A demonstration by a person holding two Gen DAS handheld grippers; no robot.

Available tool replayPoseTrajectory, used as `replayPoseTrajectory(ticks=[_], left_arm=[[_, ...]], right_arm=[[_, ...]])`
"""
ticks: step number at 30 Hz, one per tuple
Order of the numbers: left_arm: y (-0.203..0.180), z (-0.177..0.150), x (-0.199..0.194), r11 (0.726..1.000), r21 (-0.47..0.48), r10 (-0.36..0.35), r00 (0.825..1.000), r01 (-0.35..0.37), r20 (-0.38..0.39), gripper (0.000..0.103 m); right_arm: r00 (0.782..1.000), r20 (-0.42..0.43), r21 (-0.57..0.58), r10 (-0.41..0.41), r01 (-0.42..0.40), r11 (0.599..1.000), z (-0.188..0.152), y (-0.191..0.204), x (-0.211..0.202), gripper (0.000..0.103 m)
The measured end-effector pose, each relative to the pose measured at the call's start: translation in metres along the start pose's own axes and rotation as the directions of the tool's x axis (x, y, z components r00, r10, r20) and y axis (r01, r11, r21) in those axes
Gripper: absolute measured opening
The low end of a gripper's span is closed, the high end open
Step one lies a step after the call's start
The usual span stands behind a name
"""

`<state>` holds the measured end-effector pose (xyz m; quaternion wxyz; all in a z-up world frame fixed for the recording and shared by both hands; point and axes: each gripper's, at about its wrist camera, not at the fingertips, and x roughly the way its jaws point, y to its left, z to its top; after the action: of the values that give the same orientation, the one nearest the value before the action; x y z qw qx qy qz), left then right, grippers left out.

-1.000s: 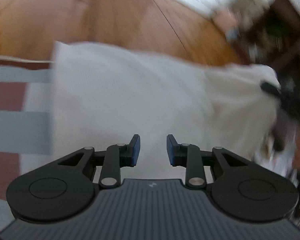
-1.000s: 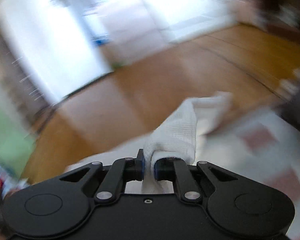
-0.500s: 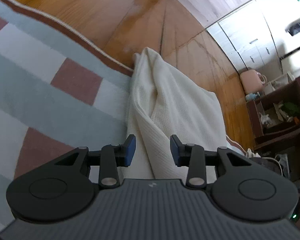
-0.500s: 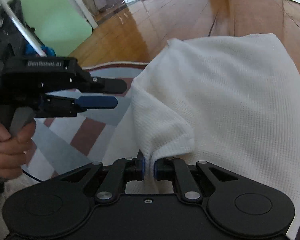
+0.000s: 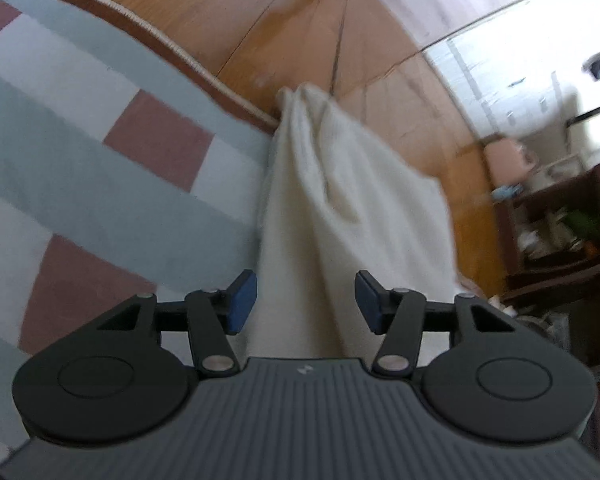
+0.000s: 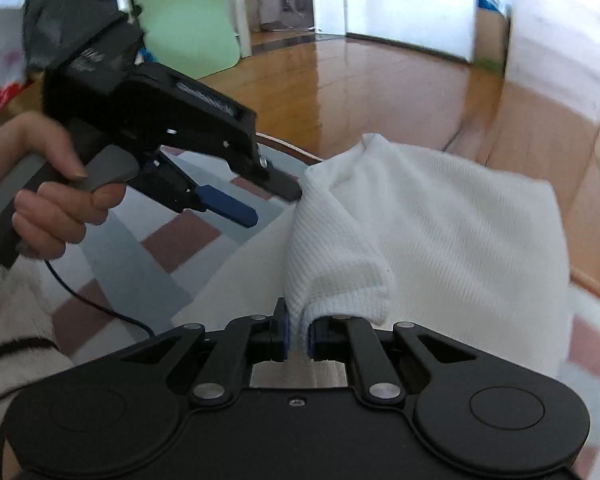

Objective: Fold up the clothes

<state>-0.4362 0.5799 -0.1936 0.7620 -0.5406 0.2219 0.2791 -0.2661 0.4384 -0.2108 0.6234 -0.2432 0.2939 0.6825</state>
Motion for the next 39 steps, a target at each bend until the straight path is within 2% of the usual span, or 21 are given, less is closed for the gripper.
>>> replayPoseTrajectory(ticks=[4,6,8,9,10,13,16,17,18,19,20,22,24,25,27,28,29,31,34,36,39], left_arm=[[-0.004,-0.001,-0.001,0.999,0.003,-0.037,0.999,0.037,0.013,0.055],[-0.003,-0.001,0.004,0.995,-0.030,-0.091,0.996,0.091,-0.006,0.055],[-0.006,0.000,0.010,0.993,-0.039,-0.111,0.994,0.110,-0.021,0.055],[-0.009,0.000,0.012,0.995,-0.026,-0.102,0.995,0.101,-0.023,0.055],[-0.014,-0.001,0.014,0.997,0.006,-0.074,0.997,0.074,-0.023,0.055],[-0.031,-0.007,0.022,0.992,0.123,0.002,0.999,0.003,-0.036,0.058],[-0.045,-0.018,0.037,0.973,0.228,0.064,0.995,-0.044,-0.079,0.065],[-0.049,-0.022,0.043,0.963,0.261,0.088,0.991,-0.061,-0.096,0.062],[-0.055,-0.026,0.048,0.943,0.316,0.142,0.985,-0.105,-0.097,0.049],[-0.061,-0.032,0.052,0.906,0.387,0.218,0.973,-0.172,-0.079,0.005],[-0.068,-0.037,0.048,0.880,0.430,0.251,0.966,-0.204,-0.056,0.005],[-0.075,-0.045,0.031,0.866,0.451,0.249,0.968,-0.214,-0.018,0.005],[-0.070,-0.049,0.016,0.881,0.418,0.243,0.970,-0.220,-0.001,0.006],[-0.065,-0.050,0.016,0.874,0.413,0.284,0.959,-0.258,-0.001,0.008],[-0.054,-0.050,0.029,0.829,0.421,0.411,0.911,-0.368,-0.012,0.025],[-0.052,-0.048,0.031,0.818,0.422,0.436,0.900,-0.391,-0.011,0.040],[-0.052,-0.045,0.029,0.819,0.414,0.439,0.899,-0.398,-0.005,0.047],[-0.051,-0.039,0.022,0.838,0.378,0.421,0.907,-0.394,0.011,0.060],[-0.043,-0.031,0.019,0.894,0.300,0.352,0.936,-0.333,-0.011,0.062],[-0.040,-0.031,0.017,0.916,0.274,0.308,0.951,-0.292,-0.019,0.062],[-0.046,-0.033,0.015,0.933,0.280,0.239,0.971,-0.227,-0.011,0.062]], right_arm=[[0.997,-0.065,-0.142,0.046,-0.055,0.988,-0.005,0.024,-0.006,0.016],[0.993,-0.091,-0.198,0.069,-0.086,0.976,-0.007,0.035,-0.011,0.016],[0.992,-0.064,-0.174,0.109,-0.118,0.978,-0.010,0.035,-0.026,0.015],[0.992,-0.052,-0.138,0.111,-0.118,0.983,-0.010,0.030,-0.033,0.017],[0.993,-0.040,-0.103,0.108,-0.112,0.988,-0.010,0.024,-0.039,0.024],[1.000,-0.008,-0.018,0.002,-0.002,1.000,-0.011,0.001,-0.049,0.039],[0.992,-0.014,0.082,-0.124,0.124,0.989,-0.017,-0.029,-0.057,0.039],[0.987,-0.019,0.115,-0.157,0.158,0.981,-0.019,-0.040,-0.060,0.040],[0.983,-0.019,0.144,-0.184,0.185,0.972,-0.020,-0.049,-0.062,0.040],[0.977,-0.019,0.171,-0.210,0.210,0.963,-0.022,-0.058,-0.064,0.042],[0.973,-0.018,0.193,-0.230,0.229,0.954,-0.024,-0.063,-0.066,0.046],[0.967,-0.022,0.229,-0.255,0.253,0.940,-0.027,-0.071,-0.069,0.051],[0.966,-0.036,0.258,-0.257,0.257,0.931,-0.031,-0.077,-0.068,0.054],[0.966,-0.043,0.269,-0.254,0.256,0.928,-0.034,-0.079,-0.068,0.057],[0.969,-0.061,0.276,-0.239,0.246,0.929,-0.041,-0.081,-0.066,0.061],[0.970,-0.075,0.283,-0.233,0.245,0.927,-0.046,-0.083,-0.064,0.062],[0.970,-0.088,0.299,-0.228,0.244,0.923,-0.051,-0.086,-0.062,0.062],[0.971,-0.111,0.359,-0.211,0.237,0.903,-0.059,-0.094,-0.063,0.062],[0.982,-0.121,0.495,-0.146,0.187,0.849,-0.073,-0.112,-0.069,0.062],[0.990,-0.118,0.597,-0.070,0.127,0.792,-0.086,-0.126,-0.071,0.062],[0.992,-0.108,0.728,0.065,0.034,0.685,-0.110,-0.142,-0.065,0.065]])
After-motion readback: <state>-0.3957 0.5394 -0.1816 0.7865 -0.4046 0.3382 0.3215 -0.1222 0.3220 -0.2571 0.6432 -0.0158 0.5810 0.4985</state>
